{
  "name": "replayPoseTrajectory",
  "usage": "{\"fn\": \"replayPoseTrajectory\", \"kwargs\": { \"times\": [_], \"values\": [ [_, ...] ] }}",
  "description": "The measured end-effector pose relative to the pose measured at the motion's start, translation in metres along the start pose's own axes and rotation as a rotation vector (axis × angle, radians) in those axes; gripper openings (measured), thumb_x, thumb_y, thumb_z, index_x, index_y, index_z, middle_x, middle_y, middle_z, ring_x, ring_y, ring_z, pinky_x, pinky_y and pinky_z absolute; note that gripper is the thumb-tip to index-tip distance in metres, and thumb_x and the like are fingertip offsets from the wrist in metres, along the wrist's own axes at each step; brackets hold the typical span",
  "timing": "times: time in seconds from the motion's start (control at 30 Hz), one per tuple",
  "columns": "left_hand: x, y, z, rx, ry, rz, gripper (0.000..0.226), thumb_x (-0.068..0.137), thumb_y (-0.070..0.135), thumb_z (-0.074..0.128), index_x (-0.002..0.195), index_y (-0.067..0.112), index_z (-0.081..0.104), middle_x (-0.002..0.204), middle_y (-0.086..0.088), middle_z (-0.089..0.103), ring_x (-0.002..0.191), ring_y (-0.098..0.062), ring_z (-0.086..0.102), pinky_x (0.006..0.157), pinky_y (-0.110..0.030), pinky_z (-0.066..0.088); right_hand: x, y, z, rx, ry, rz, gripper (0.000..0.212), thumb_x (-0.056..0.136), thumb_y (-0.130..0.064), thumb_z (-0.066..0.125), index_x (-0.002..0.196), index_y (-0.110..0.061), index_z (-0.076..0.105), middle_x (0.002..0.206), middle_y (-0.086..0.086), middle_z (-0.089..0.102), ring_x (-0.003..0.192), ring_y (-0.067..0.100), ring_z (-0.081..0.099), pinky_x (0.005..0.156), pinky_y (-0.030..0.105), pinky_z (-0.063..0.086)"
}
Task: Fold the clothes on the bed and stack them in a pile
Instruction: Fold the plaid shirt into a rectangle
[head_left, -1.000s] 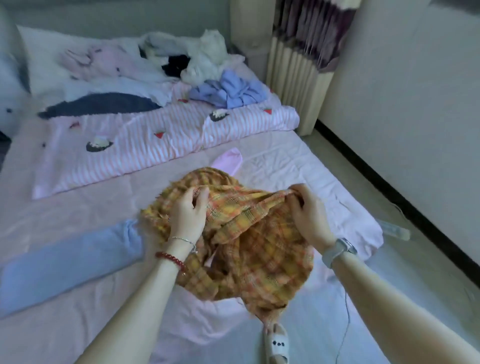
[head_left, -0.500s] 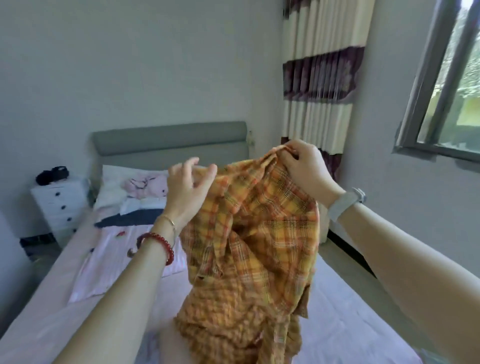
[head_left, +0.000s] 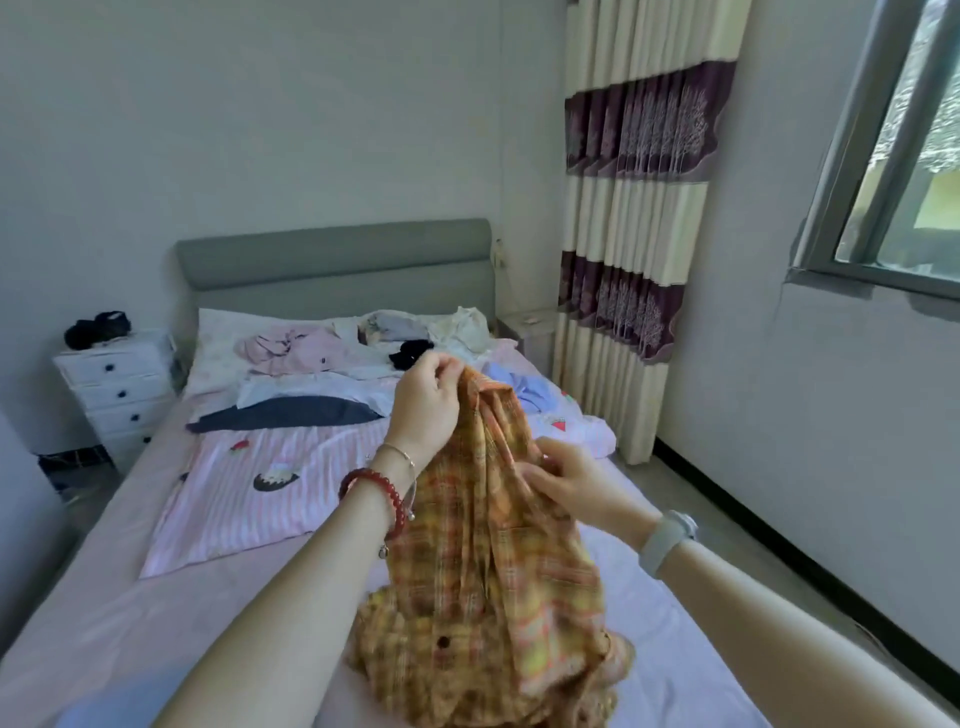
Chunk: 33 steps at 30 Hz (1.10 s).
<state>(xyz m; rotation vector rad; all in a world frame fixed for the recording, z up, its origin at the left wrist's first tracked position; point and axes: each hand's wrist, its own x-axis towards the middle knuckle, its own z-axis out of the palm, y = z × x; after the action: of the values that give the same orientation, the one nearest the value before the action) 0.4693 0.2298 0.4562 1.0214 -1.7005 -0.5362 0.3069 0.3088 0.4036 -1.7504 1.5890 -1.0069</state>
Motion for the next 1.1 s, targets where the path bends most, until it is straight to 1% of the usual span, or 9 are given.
{"fn": "replayPoseTrajectory", "kwargs": {
  "times": [0.13, 0.27, 0.4, 0.53, 0.63, 0.73, 0.8, 0.9, 1.1],
  "values": [
    [0.012, -0.019, -0.019, -0.036, 0.299, -0.215, 0.023, 0.098, 0.016, 0.04, 0.1, 0.001, 0.056, 0.096, -0.009, 0.056, 0.088, -0.019, 0.049, 0.071, -0.021, 0.033, -0.021, 0.035, 0.02, -0.035, -0.166, 0.167, 0.033, 0.093, -0.013, 0.054, 0.062, -0.013, 0.041, 0.06, 0.0, 0.037, 0.059, 0.007, 0.035, 0.054, 0.018, 0.027],
    [0.002, -0.053, -0.044, 0.206, 0.292, -0.281, 0.014, 0.097, 0.014, 0.042, 0.098, 0.004, 0.053, 0.109, -0.017, 0.055, 0.099, -0.03, 0.051, 0.07, -0.022, 0.029, -0.001, 0.016, 0.0, -0.155, 0.012, 0.076, 0.034, 0.092, -0.012, 0.055, 0.061, -0.013, 0.041, 0.059, -0.004, 0.039, 0.054, 0.004, 0.038, 0.05, 0.014, 0.031],
    [-0.049, -0.044, -0.029, 0.201, 0.068, 0.219, 0.041, 0.088, 0.031, 0.058, 0.121, 0.01, 0.047, 0.127, -0.003, 0.043, 0.125, -0.016, 0.037, 0.105, -0.023, 0.028, 0.042, -0.028, -0.014, -0.074, 0.179, 0.04, 0.023, 0.087, -0.013, 0.06, 0.069, -0.001, 0.054, 0.059, 0.003, 0.043, 0.054, 0.013, 0.038, 0.043, 0.016, 0.027],
    [-0.11, -0.037, 0.015, 0.417, -0.348, 0.523, 0.072, 0.071, 0.06, 0.063, 0.13, 0.029, 0.037, 0.138, -0.003, 0.04, 0.128, -0.022, 0.037, 0.109, -0.037, 0.03, 0.075, -0.063, -0.02, 0.13, 0.266, 0.11, 0.028, 0.083, -0.009, 0.063, 0.058, -0.009, 0.051, 0.052, 0.003, 0.045, 0.045, 0.013, 0.043, 0.043, 0.021, 0.036],
    [-0.11, -0.043, 0.025, 0.571, -0.252, 0.504, 0.075, 0.063, 0.048, 0.077, 0.126, 0.027, 0.043, 0.134, -0.014, 0.048, 0.124, -0.032, 0.041, 0.103, -0.05, 0.034, 0.082, -0.074, -0.027, 0.246, 0.287, 0.162, 0.028, 0.082, -0.006, 0.063, 0.056, -0.008, 0.05, 0.055, 0.008, 0.053, 0.048, 0.017, 0.053, 0.051, 0.027, 0.05],
    [-0.084, -0.043, 0.018, 0.462, -0.127, 0.599, 0.034, 0.061, 0.01, 0.074, 0.094, 0.017, 0.069, 0.102, -0.008, 0.066, 0.101, -0.023, 0.053, 0.082, -0.041, 0.054, 0.078, -0.068, -0.033, 0.372, 0.26, 0.179, 0.021, 0.085, -0.005, 0.062, 0.065, -0.006, 0.056, 0.063, 0.011, 0.058, 0.051, 0.016, 0.058, 0.056, 0.025, 0.054],
    [-0.065, -0.037, 0.008, 0.4, -0.184, 0.437, 0.023, 0.07, 0.011, 0.06, 0.087, 0.018, 0.074, 0.091, -0.001, 0.071, 0.089, -0.021, 0.062, 0.069, -0.035, 0.056, 0.071, -0.057, -0.032, 0.579, 0.213, 0.175, 0.001, 0.088, -0.005, 0.059, 0.089, -0.003, 0.059, 0.077, 0.011, 0.06, 0.062, 0.018, 0.061, 0.065, 0.027, 0.055],
    [-0.032, -0.025, -0.001, 0.313, -0.192, 0.013, 0.022, 0.083, 0.021, 0.054, 0.092, 0.021, 0.075, 0.09, 0.001, 0.073, 0.084, -0.019, 0.065, 0.073, -0.027, 0.05, 0.05, -0.03, -0.014, 0.514, 0.301, 0.165, 0.026, 0.091, -0.013, 0.058, 0.115, -0.005, 0.051, 0.094, 0.007, 0.056, 0.076, 0.017, 0.057, 0.071, 0.03, 0.05],
    [0.022, 0.013, 0.002, 0.102, -0.15, -0.145, 0.009, 0.078, 0.014, 0.062, 0.075, 0.019, 0.07, 0.07, -0.003, 0.062, 0.069, -0.014, 0.053, 0.066, -0.024, 0.041, 0.011, -0.003, 0.045, 0.102, 0.154, -0.036, 0.056, 0.082, -0.043, 0.064, 0.128, -0.022, 0.04, 0.1, -0.009, 0.051, 0.085, 0.008, 0.056, 0.079, 0.026, 0.049]
  ]
}}
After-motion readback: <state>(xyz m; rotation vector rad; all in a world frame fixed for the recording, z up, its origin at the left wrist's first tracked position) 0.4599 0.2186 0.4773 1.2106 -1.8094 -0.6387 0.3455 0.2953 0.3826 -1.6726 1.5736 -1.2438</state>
